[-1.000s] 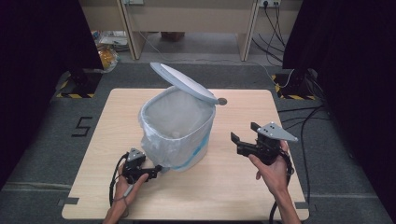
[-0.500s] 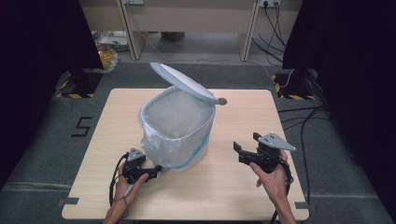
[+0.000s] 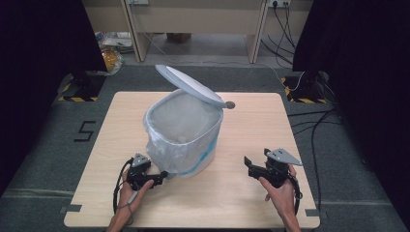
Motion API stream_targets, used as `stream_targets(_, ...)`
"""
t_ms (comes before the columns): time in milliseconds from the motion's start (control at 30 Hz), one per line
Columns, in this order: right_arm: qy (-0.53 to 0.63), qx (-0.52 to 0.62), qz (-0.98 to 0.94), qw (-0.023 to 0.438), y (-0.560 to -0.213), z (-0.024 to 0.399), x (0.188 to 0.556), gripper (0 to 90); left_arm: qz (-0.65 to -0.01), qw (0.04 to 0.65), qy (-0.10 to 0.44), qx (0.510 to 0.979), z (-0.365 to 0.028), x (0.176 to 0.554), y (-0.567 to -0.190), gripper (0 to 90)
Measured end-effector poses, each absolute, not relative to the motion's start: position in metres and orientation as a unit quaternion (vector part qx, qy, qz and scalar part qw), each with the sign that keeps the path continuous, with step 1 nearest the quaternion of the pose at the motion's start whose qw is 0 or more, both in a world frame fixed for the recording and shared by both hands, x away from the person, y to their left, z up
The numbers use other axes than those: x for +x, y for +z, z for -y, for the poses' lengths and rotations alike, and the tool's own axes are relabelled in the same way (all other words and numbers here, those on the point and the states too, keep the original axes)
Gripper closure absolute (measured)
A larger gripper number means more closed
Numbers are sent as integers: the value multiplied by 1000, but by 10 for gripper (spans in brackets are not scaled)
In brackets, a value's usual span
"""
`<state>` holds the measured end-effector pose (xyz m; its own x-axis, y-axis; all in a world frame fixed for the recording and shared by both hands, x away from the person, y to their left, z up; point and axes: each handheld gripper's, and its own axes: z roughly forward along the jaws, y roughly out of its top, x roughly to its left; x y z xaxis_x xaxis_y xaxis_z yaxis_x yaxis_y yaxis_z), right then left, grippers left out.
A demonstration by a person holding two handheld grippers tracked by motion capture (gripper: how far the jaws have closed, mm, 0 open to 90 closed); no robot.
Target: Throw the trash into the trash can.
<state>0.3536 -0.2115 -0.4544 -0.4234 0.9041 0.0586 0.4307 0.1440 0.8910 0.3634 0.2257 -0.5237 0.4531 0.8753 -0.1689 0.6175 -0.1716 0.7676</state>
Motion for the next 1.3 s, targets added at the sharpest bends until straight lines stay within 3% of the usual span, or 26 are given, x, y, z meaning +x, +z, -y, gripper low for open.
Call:
stream_targets(567, 402, 485, -736, 248, -501, 213, 348, 160, -498, 407, 158, 749, -226, 363, -524, 146)
stream_targets(1300, 328, 501, -771, 217, -517, 213, 351, 142, -497, 407, 157, 750, -226, 364, -524, 145)
